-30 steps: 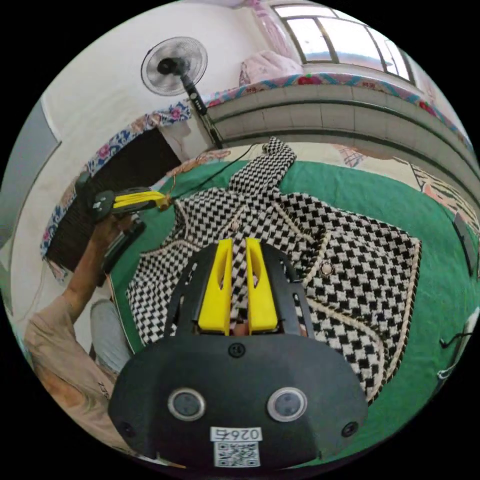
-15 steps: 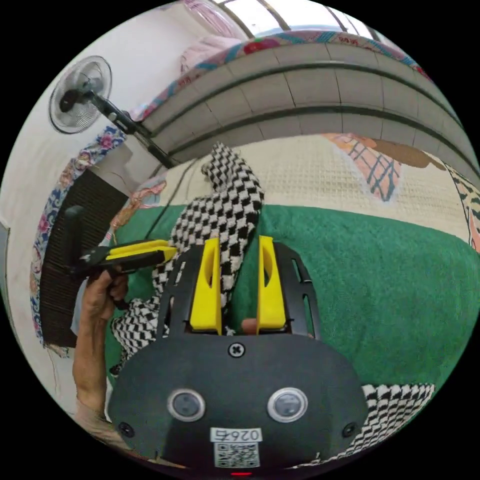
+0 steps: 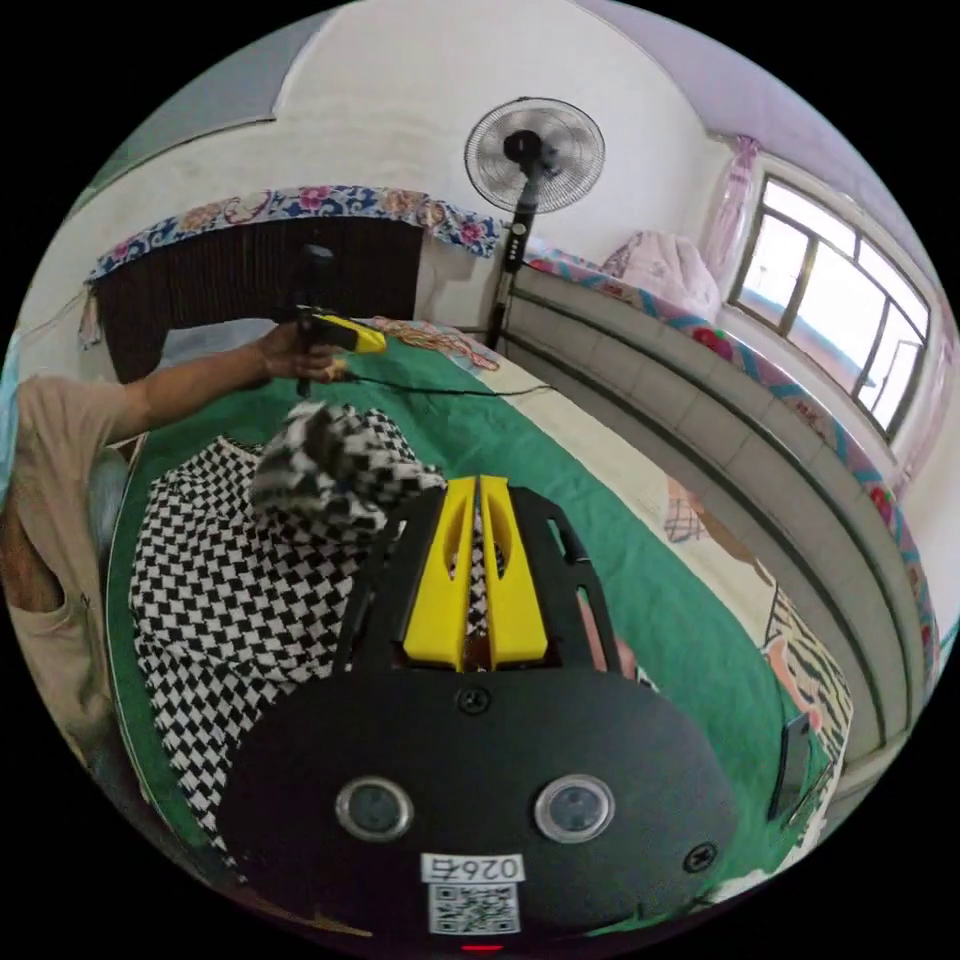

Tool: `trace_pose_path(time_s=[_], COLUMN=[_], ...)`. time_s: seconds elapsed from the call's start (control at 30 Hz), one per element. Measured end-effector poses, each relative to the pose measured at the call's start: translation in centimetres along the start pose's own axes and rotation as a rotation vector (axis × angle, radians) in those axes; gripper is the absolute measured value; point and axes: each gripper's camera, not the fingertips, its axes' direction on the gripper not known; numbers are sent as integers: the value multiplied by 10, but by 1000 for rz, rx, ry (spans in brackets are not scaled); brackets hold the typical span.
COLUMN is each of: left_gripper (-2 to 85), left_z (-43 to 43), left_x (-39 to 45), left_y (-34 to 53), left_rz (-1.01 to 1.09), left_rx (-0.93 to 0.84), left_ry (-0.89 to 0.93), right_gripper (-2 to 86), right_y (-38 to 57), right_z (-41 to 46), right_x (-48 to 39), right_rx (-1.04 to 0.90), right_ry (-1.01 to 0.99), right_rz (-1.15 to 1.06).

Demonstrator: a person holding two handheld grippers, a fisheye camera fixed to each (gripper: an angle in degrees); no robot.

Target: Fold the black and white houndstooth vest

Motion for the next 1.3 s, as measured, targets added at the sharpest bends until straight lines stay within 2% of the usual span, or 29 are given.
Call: trace_pose_path(time_s=[0.07, 0.1, 0.17, 0.33, 0.4, 0.43, 0.5, 0.53, 0.63, 0.7, 0.77, 0.83, 0.93, 1.0, 1.1, 1.2, 1.3], left_gripper=[87, 101, 136, 149, 155, 145, 112, 90, 125, 138, 161, 173, 180, 182, 191, 192, 80], left_z=[5, 9, 40, 83, 99, 112, 134, 142, 128, 106, 79, 67, 75, 95, 132, 163, 185], left_x=[-38, -45, -57, -3, 13, 17, 16, 16, 25, 31, 36, 36, 29, 24, 24, 28, 29], left_y=[10, 11, 15, 5, 2, 0, -4, -8, -12, -8, 1, 7, 14, 13, 4, -8, -19], left_rz=[-211, -252, -382, -181, -112, -99, -119, -142, -163, -162, -162, -190, -259, -300, -312, -259, -258], left_rx=[-27, -47, -197, -346, -385, -401, -464, -491, -454, -407, -350, -308, -301, -365, -454, -540, -643], left_ry=[93, 112, 160, 124, 93, 83, 149, 228, 329, 260, 103, 19, -44, -57, -98, -224, -283], right_gripper=[26, 40, 58, 105, 124, 122, 37, 31, 18, 34, 55, 76, 67, 65, 56, 55, 31], right_y=[-1, -5, -14, -27, -24, -23, -21, -22, -19, -1, 18, 36, 53, 54, 50, 41, 31], right_z=[8, 15, 25, 45, 64, 72, 103, 103, 38, -29, -63, -84, -93, -61, -2, 46, 93], right_x=[7, 10, 11, -10, -19, -20, -21, -20, -27, -56, -81, -96, -82, -49, -22, -14, -7], right_rx=[-28, -38, -55, -153, -226, -252, -426, -426, -170, -18, -35, -47, 5, -81, -190, -223, -339], right_ry=[-61, -115, -198, -330, -177, -137, -123, -143, -362, -597, -727, -709, -508, -377, -258, -140, -228], right_rz=[73, 105, 129, 146, 186, 197, 210, 220, 165, -38, -164, -190, -23, 215, 363, 417, 433])
